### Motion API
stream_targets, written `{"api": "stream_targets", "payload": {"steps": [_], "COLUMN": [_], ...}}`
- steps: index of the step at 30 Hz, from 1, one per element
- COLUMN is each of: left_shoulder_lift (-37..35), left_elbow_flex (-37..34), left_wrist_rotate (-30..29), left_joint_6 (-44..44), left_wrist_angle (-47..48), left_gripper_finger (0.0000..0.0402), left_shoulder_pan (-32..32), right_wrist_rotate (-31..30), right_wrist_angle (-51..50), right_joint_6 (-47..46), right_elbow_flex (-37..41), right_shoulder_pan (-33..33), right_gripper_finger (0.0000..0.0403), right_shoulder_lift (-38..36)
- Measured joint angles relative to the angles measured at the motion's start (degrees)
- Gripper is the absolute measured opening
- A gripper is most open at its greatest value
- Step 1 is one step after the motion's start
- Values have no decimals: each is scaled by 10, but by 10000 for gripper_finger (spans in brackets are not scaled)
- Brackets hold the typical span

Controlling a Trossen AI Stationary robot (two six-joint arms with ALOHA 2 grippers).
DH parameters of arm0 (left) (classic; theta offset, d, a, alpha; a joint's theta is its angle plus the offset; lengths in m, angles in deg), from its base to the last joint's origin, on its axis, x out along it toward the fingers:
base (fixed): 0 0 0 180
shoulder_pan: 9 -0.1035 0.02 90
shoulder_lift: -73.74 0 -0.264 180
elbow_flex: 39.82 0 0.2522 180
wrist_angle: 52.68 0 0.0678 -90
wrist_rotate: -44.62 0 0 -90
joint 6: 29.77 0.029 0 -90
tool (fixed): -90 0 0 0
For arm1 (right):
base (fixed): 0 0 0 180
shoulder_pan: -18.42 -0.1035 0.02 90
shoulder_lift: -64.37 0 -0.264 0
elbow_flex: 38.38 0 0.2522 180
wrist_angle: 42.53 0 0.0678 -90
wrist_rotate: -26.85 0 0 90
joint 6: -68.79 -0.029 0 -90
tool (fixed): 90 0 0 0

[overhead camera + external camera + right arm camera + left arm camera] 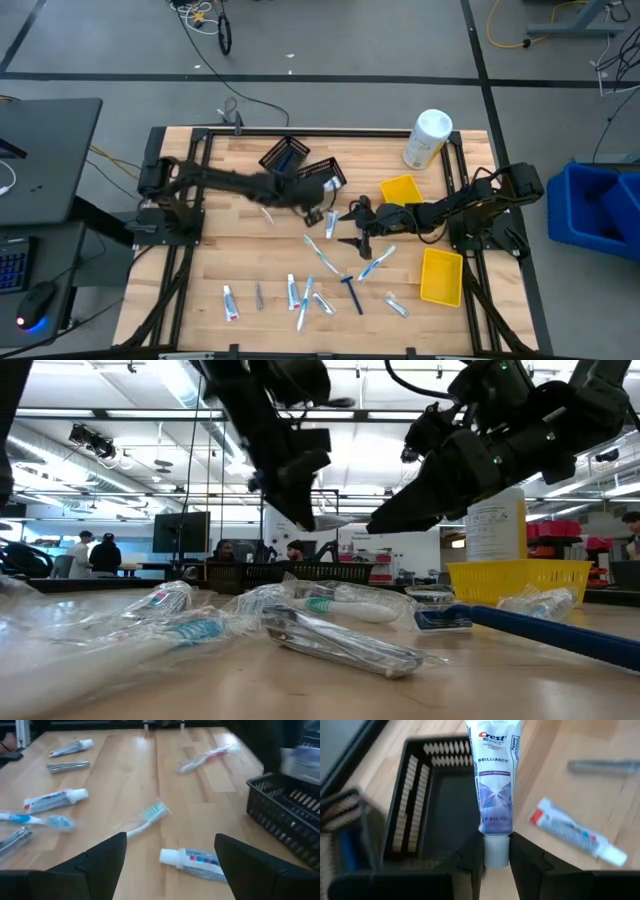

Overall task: Pick & Place Travel size toiletries
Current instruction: Put the toothpaste into the bottom black bin

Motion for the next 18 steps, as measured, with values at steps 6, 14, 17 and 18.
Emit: {"api": "stream_targets", "payload": {"steps": [6,14,17,18], "left_shoulder_lift": [0,0,0,0], "left_elbow_flex": [0,-60,-90,-97], "left_wrist_rotate": [80,131,130,129], "left_joint_6": [68,62,69,69], "left_wrist_angle": [-41,-75,-101,-106], "left_gripper_finger": [90,91,91,91], "left_shoulder_pan": [-94,-149,-150,-150], "right_wrist_rotate": [0,1,1,1], "right_wrist_angle": [0,-2,-2,-2], "right_joint_6": [-6,-13,-13,-13], "right_elbow_flex": [0,0,0,0], "right_shoulder_pan": [17,18,18,18], "right_gripper_finger": [312,310,306,305], "right_shoulder_lift": [0,0,0,0]}}
